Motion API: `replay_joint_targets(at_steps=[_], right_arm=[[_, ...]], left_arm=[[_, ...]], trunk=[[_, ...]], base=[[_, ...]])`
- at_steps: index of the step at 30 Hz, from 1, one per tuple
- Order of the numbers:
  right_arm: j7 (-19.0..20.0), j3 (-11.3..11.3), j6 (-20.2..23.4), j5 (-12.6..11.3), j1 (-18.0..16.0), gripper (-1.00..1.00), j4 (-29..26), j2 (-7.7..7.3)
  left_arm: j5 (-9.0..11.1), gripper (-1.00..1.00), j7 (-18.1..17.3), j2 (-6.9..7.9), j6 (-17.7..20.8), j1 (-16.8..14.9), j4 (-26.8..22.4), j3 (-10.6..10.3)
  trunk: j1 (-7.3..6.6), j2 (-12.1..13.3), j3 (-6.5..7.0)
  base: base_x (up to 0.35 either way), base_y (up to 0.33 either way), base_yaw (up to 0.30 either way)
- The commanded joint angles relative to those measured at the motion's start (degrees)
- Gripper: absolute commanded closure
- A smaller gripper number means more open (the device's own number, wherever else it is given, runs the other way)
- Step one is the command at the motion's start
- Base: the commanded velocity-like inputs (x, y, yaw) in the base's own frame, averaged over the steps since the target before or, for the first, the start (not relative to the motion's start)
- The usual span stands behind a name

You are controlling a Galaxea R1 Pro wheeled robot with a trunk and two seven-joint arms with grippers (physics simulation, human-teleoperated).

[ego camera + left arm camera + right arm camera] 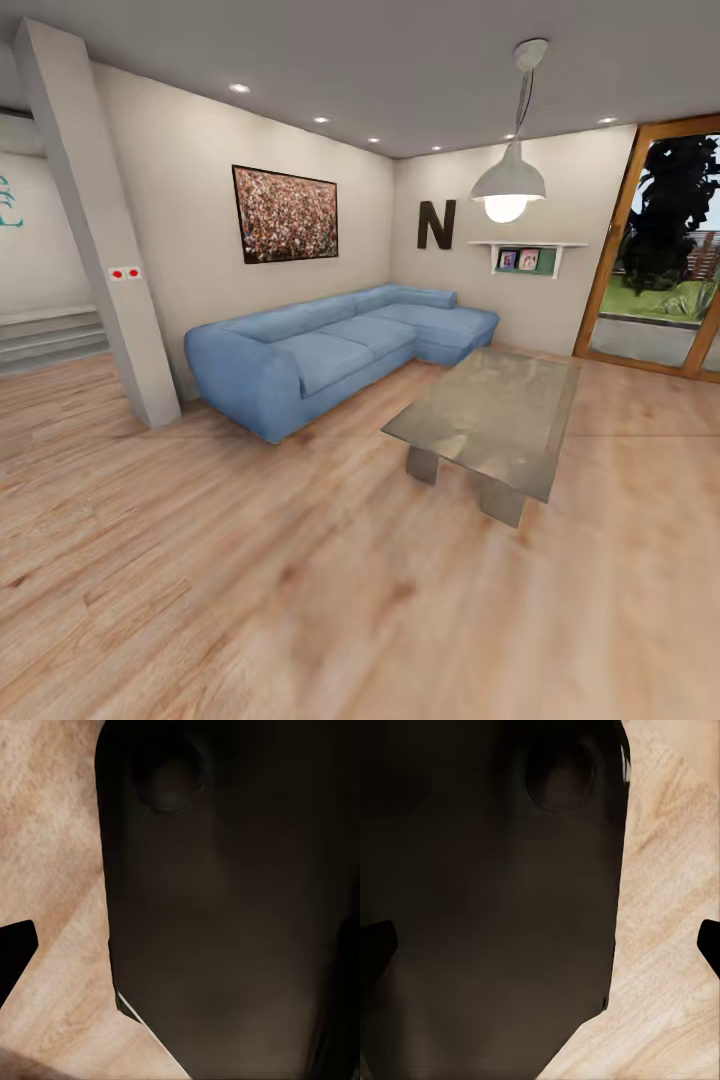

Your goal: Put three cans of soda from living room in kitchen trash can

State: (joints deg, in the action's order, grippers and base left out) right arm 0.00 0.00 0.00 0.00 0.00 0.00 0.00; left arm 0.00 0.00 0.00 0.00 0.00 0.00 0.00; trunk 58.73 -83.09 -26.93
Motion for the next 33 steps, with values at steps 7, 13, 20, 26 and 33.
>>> replay_joint_targets(at_steps=[7,13,20,26,33], right_arm=[[-0.2,0.0,-0.1,0.1,-0.4,-1.00,0.1,0.18],[-0.2,0.0,-0.1,0.1,-0.4,-1.00,0.1,0.18],[-0.2,0.0,-0.1,0.1,-0.4,-1.00,0.1,0.18],[0.0,-0.1,0.3,0.2,-0.9,-1.00,-1.2,-0.59],[0.1,-0.2,0.6,0.4,-2.9,-1.00,-17.4,-3.13]], left_arm=[[0.1,-1.00,-0.1,-0.18,0.1,0.1,-0.6,0.1],[0.1,-1.00,-0.1,-0.18,0.1,0.1,-0.6,0.1],[0.1,-1.00,-0.1,-0.18,0.1,0.1,-0.6,0.1],[0.0,-1.00,-0.5,-0.94,0.0,1.4,-1.9,0.1],[0.0,-1.00,-4.0,-0.66,0.4,3.6,-25.1,0.1]], trunk=[[0.00,0.0,0.00],[0.00,0.0,0.00],[0.00,0.0,0.00],[0.00,0.0,0.00],[0.00,0.0,0.00]], base=[[0.000,0.000,0.000],[0.000,0.000,0.000],[0.000,0.000,0.000],[0.000,0.000,0.000],[0.000,0.000,0.000]])
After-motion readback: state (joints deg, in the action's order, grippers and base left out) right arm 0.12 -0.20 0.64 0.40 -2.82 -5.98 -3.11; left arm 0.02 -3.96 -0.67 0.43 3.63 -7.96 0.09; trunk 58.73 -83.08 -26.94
